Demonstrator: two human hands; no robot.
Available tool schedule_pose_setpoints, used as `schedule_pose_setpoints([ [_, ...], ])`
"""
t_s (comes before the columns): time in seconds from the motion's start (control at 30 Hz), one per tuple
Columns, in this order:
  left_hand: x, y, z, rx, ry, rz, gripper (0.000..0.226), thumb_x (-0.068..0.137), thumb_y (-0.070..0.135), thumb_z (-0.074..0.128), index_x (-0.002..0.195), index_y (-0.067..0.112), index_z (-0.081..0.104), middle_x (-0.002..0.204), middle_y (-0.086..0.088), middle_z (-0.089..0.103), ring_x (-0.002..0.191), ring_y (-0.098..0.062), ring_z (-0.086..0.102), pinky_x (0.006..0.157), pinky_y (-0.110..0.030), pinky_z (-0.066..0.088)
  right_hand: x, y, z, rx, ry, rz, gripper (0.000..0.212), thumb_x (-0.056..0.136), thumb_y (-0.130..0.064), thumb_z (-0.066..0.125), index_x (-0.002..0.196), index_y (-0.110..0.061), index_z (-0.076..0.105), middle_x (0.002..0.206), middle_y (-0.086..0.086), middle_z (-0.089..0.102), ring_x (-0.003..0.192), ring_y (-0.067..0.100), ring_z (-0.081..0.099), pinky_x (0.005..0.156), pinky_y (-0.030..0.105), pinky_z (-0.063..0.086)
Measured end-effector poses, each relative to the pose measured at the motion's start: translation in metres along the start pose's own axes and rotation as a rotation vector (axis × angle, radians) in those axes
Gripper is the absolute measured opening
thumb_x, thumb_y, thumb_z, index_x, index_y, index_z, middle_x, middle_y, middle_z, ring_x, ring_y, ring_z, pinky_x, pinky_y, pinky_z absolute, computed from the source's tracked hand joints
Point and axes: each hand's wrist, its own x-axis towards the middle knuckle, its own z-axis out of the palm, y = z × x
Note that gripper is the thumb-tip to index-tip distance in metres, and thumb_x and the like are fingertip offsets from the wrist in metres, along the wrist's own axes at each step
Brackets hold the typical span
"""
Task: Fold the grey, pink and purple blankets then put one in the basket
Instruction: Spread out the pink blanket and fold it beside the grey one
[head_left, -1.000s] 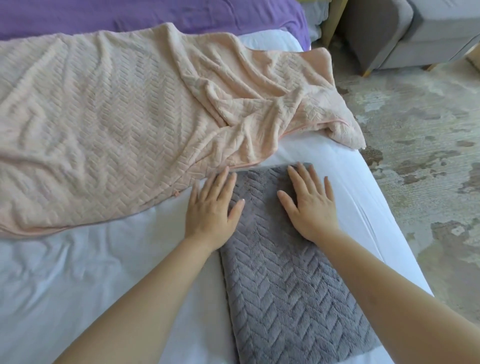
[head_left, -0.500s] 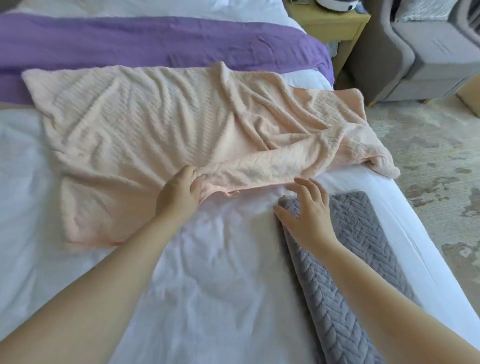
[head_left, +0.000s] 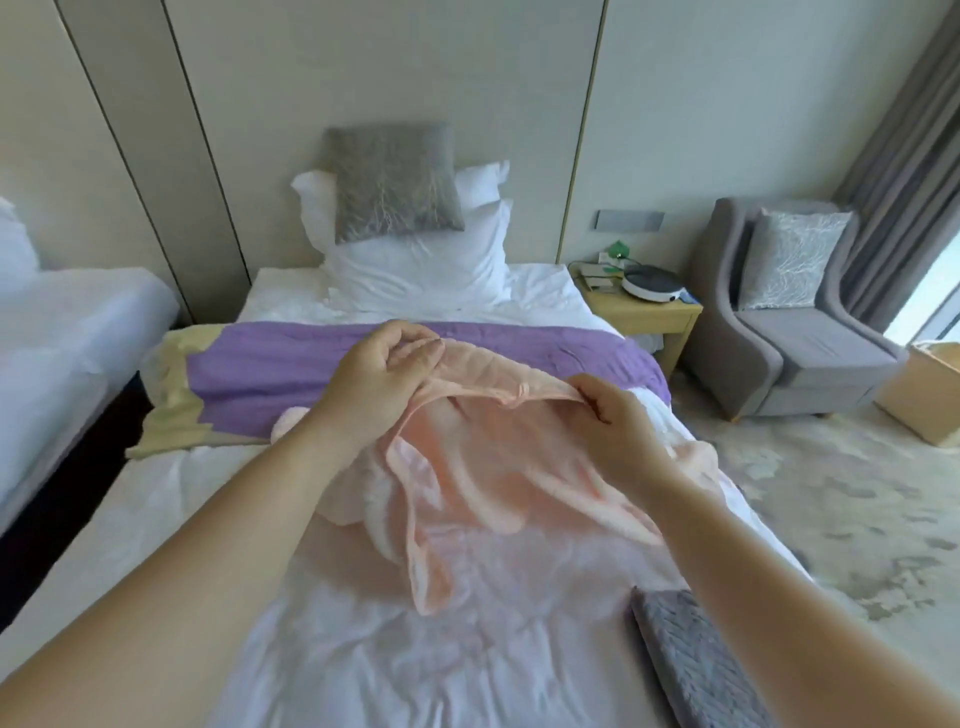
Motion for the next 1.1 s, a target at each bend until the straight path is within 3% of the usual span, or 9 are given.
schedule_pose_setpoints([
  [0.13, -0.014, 0.027, -0.022, 0.214, -0.143, 0.054, 0.043, 0.08, 0.059, 0.061, 0.117, 0.037, 0.055, 0.11, 0.008, 0.051, 0.097, -0.003, 0.054, 0.085, -0.017, 0.043, 0.015, -0.077, -0.033, 0.316, -0.187, 0.029, 0.036, 0.083, -0.031, 0.063, 0.084, 0.005, 0.062, 0.072, 0.006, 0.054, 0.069, 0.017, 0.048, 0.063, 0.031, 0.035],
  [0.23, -0.035, 0.05, -0.009, 0.292, -0.192, 0.262, 0.061, 0.063, 0.076, 0.061, 0.114, 0.042, 0.056, 0.12, 0.011, 0.054, 0.111, -0.003, 0.05, 0.094, -0.02, 0.039, 0.02, -0.114, -0.045, 0.3, -0.256, 0.01, 0.034, 0.079, -0.028, 0.067, 0.071, 0.004, 0.056, 0.068, 0.01, 0.047, 0.066, 0.019, 0.043, 0.06, 0.03, 0.033],
  [0.3, -0.046, 0.066, -0.001, 0.189, -0.172, 0.246, 0.047, 0.059, 0.07, 0.068, 0.099, 0.047, 0.056, 0.106, 0.021, 0.059, 0.097, 0.004, 0.055, 0.081, -0.009, 0.042, 0.017, -0.128, -0.049, 0.214, -0.264, 0.003, 0.027, 0.078, -0.026, 0.068, 0.06, -0.012, 0.054, 0.057, 0.001, 0.041, 0.055, 0.011, 0.039, 0.049, 0.021, 0.031],
  [0.4, -0.054, 0.081, 0.003, 0.124, -0.061, 0.253, 0.03, 0.072, 0.041, 0.076, 0.093, 0.042, 0.053, 0.095, 0.016, 0.061, 0.085, 0.001, 0.06, 0.07, -0.013, 0.048, 0.011, -0.14, -0.06, 0.186, -0.248, 0.013, 0.028, 0.077, -0.025, 0.069, 0.055, -0.017, 0.055, 0.049, -0.007, 0.038, 0.046, 0.007, 0.036, 0.041, 0.016, 0.03],
  [0.6, -0.06, 0.122, -0.006, 0.203, 0.032, 0.32, 0.005, 0.088, 0.024, 0.065, 0.086, 0.027, 0.061, 0.087, 0.011, 0.061, 0.08, -0.004, 0.061, 0.074, -0.018, 0.047, -0.004, -0.162, -0.097, 0.27, -0.277, -0.034, 0.027, 0.071, -0.036, 0.072, 0.062, -0.015, 0.057, 0.067, 0.008, 0.041, 0.065, 0.02, 0.038, 0.056, 0.03, 0.029],
  [0.77, -0.058, 0.166, -0.023, 0.042, -0.01, 0.254, 0.009, 0.09, 0.014, 0.062, 0.082, 0.015, 0.061, 0.074, -0.003, 0.061, 0.062, -0.013, 0.064, 0.058, -0.022, 0.054, -0.008, -0.174, -0.128, 0.153, -0.192, -0.204, 0.029, 0.086, -0.028, 0.067, 0.062, -0.015, 0.057, 0.062, 0.001, 0.04, 0.062, 0.014, 0.034, 0.054, 0.027, 0.027],
  [0.93, -0.055, 0.206, -0.026, 0.035, 0.029, 0.199, 0.015, 0.092, 0.002, 0.055, 0.087, 0.008, 0.068, 0.067, -0.004, 0.066, 0.056, -0.01, 0.067, 0.056, -0.021, 0.055, -0.02, -0.172, -0.136, 0.183, -0.169, -0.326, 0.006, 0.089, -0.017, 0.066, 0.091, -0.018, 0.072, 0.084, 0.007, 0.072, 0.073, 0.013, 0.06, 0.073, 0.036, 0.053],
  [1.03, -0.056, 0.218, -0.018, -0.011, 0.063, 0.145, 0.021, 0.092, -0.001, 0.051, 0.087, 0.007, 0.069, 0.073, -0.006, 0.069, 0.062, -0.01, 0.069, 0.059, -0.021, 0.056, -0.032, -0.163, -0.125, 0.261, -0.12, -0.401, 0.017, 0.091, -0.011, 0.063, 0.094, -0.027, 0.058, 0.075, -0.005, 0.07, 0.058, 0.006, 0.056, 0.053, 0.021, 0.044],
  [1.1, -0.056, 0.224, -0.012, -0.114, 0.089, 0.083, 0.023, 0.091, -0.002, 0.05, 0.084, 0.007, 0.069, 0.071, -0.006, 0.069, 0.061, -0.007, 0.069, 0.059, -0.019, 0.056, -0.037, -0.156, -0.117, 0.271, -0.08, -0.439, 0.021, 0.092, -0.008, 0.059, 0.093, -0.029, 0.053, 0.074, -0.012, 0.066, 0.054, 0.002, 0.05, 0.052, 0.012, 0.037],
])
